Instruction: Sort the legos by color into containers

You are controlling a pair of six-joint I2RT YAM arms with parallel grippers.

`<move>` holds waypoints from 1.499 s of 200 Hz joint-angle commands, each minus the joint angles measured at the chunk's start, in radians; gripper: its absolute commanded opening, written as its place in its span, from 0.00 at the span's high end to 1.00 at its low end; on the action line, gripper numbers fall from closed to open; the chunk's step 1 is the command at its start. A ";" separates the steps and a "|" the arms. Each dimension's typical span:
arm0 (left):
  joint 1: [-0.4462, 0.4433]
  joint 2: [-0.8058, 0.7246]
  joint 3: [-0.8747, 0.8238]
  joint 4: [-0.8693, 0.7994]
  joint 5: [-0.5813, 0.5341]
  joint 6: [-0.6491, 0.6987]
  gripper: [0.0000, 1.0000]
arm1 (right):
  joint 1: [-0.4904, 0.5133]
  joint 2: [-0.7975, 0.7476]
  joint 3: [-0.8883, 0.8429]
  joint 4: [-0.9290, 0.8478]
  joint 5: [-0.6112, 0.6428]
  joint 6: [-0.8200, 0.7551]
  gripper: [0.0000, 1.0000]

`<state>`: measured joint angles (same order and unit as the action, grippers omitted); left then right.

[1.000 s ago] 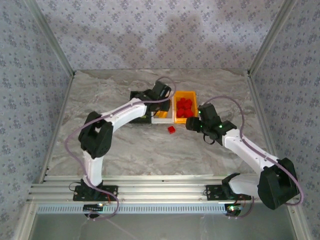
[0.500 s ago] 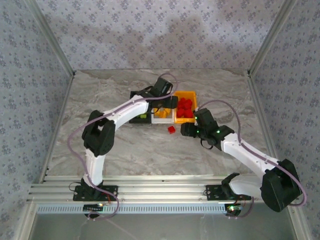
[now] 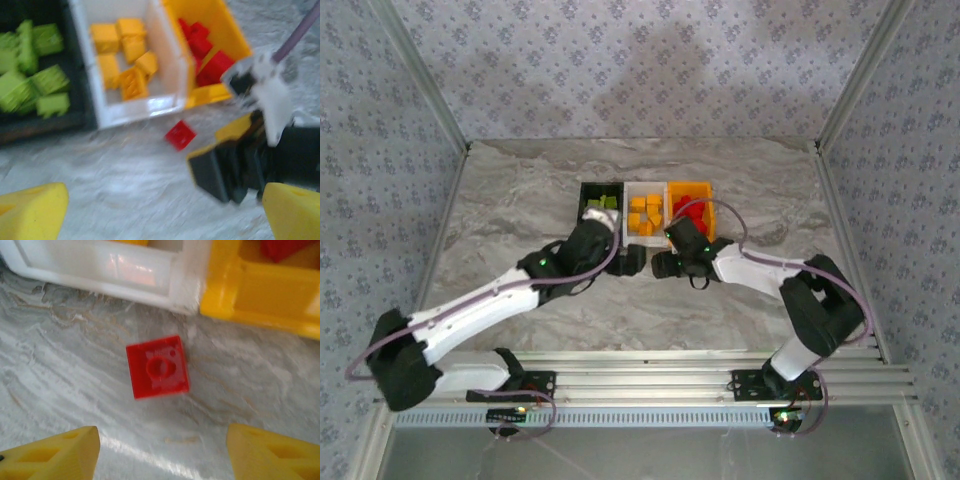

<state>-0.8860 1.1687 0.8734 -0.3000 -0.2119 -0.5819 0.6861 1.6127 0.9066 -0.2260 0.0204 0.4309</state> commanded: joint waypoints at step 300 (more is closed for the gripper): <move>-0.001 -0.437 -0.284 -0.213 -0.271 -0.195 0.01 | -0.264 0.174 0.620 -0.217 0.071 -0.052 0.33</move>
<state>-0.8860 0.7513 0.5823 -0.4866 -0.4423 -0.7876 0.4210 1.8683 1.4872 -0.4309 0.0826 0.3832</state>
